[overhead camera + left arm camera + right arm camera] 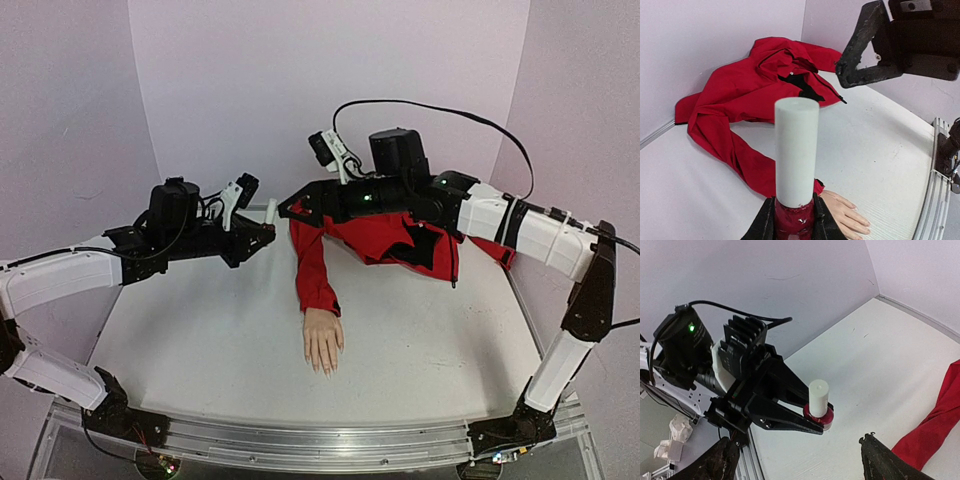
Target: Paint the nails
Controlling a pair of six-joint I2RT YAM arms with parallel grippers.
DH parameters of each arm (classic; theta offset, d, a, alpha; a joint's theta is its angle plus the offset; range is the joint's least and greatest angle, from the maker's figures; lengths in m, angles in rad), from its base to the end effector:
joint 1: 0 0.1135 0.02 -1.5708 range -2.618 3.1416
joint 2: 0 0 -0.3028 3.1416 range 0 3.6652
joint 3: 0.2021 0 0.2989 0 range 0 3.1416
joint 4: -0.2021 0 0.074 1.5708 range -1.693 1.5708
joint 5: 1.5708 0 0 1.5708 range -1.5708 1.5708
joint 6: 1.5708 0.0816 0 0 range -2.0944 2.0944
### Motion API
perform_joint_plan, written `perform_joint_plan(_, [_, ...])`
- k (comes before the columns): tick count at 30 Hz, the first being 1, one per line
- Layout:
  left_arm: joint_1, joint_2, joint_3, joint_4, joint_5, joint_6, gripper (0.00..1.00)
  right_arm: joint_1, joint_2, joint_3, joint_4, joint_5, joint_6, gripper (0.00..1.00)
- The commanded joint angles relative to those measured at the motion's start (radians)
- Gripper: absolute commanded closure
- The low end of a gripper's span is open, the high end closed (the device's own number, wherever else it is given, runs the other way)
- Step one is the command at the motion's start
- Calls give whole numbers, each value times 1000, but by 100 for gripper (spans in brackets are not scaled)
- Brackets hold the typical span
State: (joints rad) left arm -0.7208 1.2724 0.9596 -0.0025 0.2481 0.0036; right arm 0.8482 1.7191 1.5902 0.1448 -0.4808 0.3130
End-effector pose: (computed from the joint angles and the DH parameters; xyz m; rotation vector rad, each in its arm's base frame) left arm 0.2675 -0.2616 0.3224 0.8487 1.7459 -0.7181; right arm 0.3084 0.4069 0.4372 -0.8361 1.4888 1.2630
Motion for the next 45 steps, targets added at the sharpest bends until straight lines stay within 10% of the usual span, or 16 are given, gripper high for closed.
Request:
perform_joint_plan(1, [-12,1,55,33,-102,6,100,37,43,99,22,129,83,16])
perform_joint_plan(11, [-46,52,92,33,-123,-33,100,48,144,200,-3,229,169,32])
perform_joint_plan(26, [-78,57,99,33,-95,-44,100,63,169,186,-16,212,171,83])
perform_joint_plan(33, [-42,27,117,36,327,-37,100,59,91,104,34,13,-4,100])
perform_joint_plan(40, [-15,107,237,38,1170,-111,100,58,42,34,47,-818,-230,100])
perform_joint_plan(45, [-8,85,226,41,1128,-98,100,58,-17,-30,57,-766,-240,100])
